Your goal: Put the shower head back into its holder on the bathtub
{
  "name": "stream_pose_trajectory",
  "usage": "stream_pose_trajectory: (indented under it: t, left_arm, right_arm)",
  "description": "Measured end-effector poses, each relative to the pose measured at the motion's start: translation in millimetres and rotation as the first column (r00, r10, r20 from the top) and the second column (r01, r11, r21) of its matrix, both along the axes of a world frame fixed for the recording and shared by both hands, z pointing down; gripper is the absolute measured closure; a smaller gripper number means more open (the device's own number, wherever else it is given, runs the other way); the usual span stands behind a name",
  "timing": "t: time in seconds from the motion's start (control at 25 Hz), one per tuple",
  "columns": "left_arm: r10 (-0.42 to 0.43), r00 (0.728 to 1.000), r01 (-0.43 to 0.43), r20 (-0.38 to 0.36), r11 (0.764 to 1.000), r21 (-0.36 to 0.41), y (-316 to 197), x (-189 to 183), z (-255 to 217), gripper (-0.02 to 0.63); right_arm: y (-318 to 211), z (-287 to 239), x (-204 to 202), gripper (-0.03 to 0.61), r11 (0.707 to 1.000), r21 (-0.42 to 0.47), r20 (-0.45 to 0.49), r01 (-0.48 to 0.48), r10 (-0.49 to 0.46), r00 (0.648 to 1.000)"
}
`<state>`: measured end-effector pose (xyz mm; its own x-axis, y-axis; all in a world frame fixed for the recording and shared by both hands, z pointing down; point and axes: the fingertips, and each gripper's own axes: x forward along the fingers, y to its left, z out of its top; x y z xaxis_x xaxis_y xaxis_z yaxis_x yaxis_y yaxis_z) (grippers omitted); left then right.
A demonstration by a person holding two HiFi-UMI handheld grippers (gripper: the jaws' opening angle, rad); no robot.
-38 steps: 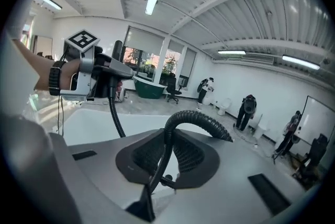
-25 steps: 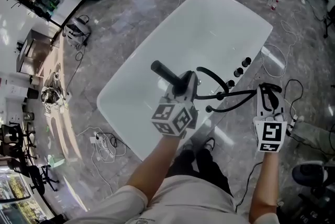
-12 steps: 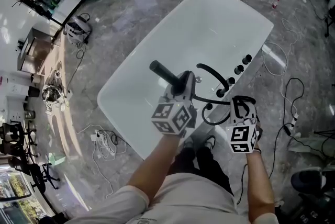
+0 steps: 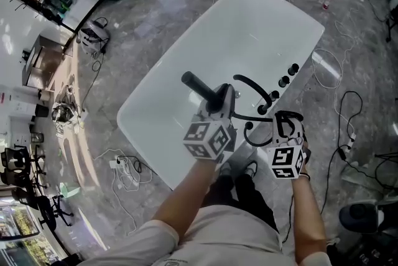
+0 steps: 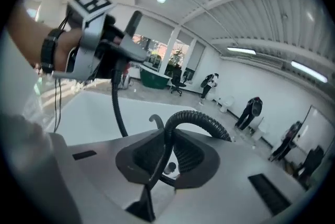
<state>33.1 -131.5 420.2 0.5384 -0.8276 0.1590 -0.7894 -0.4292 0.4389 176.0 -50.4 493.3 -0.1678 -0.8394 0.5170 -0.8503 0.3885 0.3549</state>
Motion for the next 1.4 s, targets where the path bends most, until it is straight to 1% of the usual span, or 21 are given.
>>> stream_pose_trajectory:
  t: [0.12,0.2,0.28,0.36,0.48,0.6,0.64,0.68,0.72,0.76,0.8,0.84,0.88,0.92,0.96,1.0,1.04,1.12,1.2,1.28,1.4]
  left_arm:
    - [0.002,1.000,-0.002,0.029,1.000,0.000,1.6,-2.5,6.6,0.574]
    - [0.004,0.999,-0.004,0.051,1.000,-0.001,3.8,-4.0,11.8,0.574]
    - [0.004,0.997,-0.005,0.077,1.000,0.002,5.1,-5.0,16.2,0.574]
    - [0.001,0.995,-0.002,0.100,1.000,0.007,5.2,-6.3,17.7,0.574]
    - [-0.006,0.993,0.005,0.120,1.000,0.009,4.3,-8.2,17.7,0.574]
    - [-0.011,0.993,0.011,0.119,1.000,0.001,4.6,-8.5,20.5,0.574]
    - [-0.011,0.993,0.012,0.117,1.000,-0.001,5.3,-7.7,21.6,0.574]
    - [-0.011,0.993,0.011,0.114,1.000,-0.004,6.1,-6.3,22.5,0.574]
    - [-0.009,0.994,0.010,0.111,1.000,-0.005,6.8,-4.4,23.1,0.574]
    - [-0.007,0.994,0.008,0.108,1.000,-0.007,7.3,-2.1,23.4,0.574]
    - [-0.005,0.995,0.006,0.104,1.000,-0.009,8.0,0.1,23.5,0.574]
    - [-0.004,0.995,0.005,0.102,1.000,-0.010,8.9,2.0,23.6,0.574]
    - [-0.003,0.995,0.004,0.100,1.000,-0.011,9.9,3.3,23.7,0.574]
    - [-0.003,0.995,0.005,0.100,1.000,-0.012,10.5,4.2,23.8,0.574]
    - [-0.005,0.995,0.006,0.100,1.000,-0.011,10.6,4.5,23.9,0.574]
    - [-0.008,0.995,0.009,0.099,1.000,-0.011,10.2,4.6,24.1,0.574]
    - [-0.011,0.995,0.012,0.100,1.000,-0.011,9.6,4.6,24.4,0.574]
    - [-0.021,0.994,0.022,0.103,1.000,-0.008,8.6,5.0,24.9,0.574]
    - [-0.030,0.993,0.031,0.111,1.000,-0.006,7.4,4.8,25.4,0.574]
    - [-0.035,0.992,0.036,0.121,0.999,-0.008,7.1,4.0,26.6,0.574]
    - [-0.033,0.990,0.035,0.137,0.999,-0.011,9.3,4.1,27.7,0.574]
  right_arm:
    - [-5.2,-15.4,15.4,0.517,0.999,-0.003,0.240,-0.042,0.041,0.970]
    - [-7.0,-27.9,28.0,0.517,0.998,-0.014,0.428,-0.062,0.062,0.902]
    - [-10.6,-40.2,40.9,0.517,0.995,-0.035,0.622,-0.095,0.096,0.777]
    - [-15.1,-50.1,52.7,0.517,0.990,-0.063,0.775,-0.124,0.127,0.620]
    - [-17.3,-67.3,64.9,0.517,0.989,-0.077,0.913,-0.123,0.120,0.391]
    - [-15.8,-88.2,75.6,0.517,0.995,-0.041,0.987,-0.087,0.054,0.153]
    - [-16.2,-91.5,80.1,0.517,0.996,-0.034,0.995,-0.087,0.042,0.092]
    - [-17.4,-91.1,84.1,0.517,0.995,-0.032,0.995,-0.093,0.040,0.087]
    - [-18.9,-86.6,86.9,0.517,0.995,-0.033,0.986,-0.099,0.049,0.160]
    - [-19.6,-79.2,88.9,0.517,0.994,-0.033,0.954,-0.100,0.061,0.295]
    - [-18.8,-70.8,90.2,0.517,0.995,-0.031,0.892,-0.090,0.068,0.446]
    - [-16.0,-62.9,91.1,0.517,0.997,-0.030,0.815,-0.070,0.065,0.576]
    - [-12.1,-55.9,92.0,0.517,0.998,-0.031,0.735,-0.053,0.059,0.676]
    - [-8.6,-50.6,94.2,0.517,0.998,-0.028,0.658,-0.056,0.061,0.751]
    - [-6.8,-48.3,98.3,0.517,0.996,-0.015,0.588,-0.086,0.079,0.805]
    - [-6.8,-50.7,102.8,0.517,0.991,0.013,0.534,-0.135,0.108,0.838]
    - [-8.0,-57.5,104.9,0.517,0.982,0.052,0.505,-0.183,0.132,0.853]
    - [-10.7,-72.3,92.4,0.517,0.970,0.125,0.495,-0.209,0.122,0.860]
    - [-12.4,-66.9,53.3,0.517,0.982,0.149,0.454,-0.118,0.038,0.890]
    - [-13.1,-44.1,9.9,0.517,0.992,0.126,0.370,0.003,-0.049,0.928]
    - [-15.1,-32.6,-8.7,0.517,0.992,0.122,0.328,0.024,-0.063,0.942]
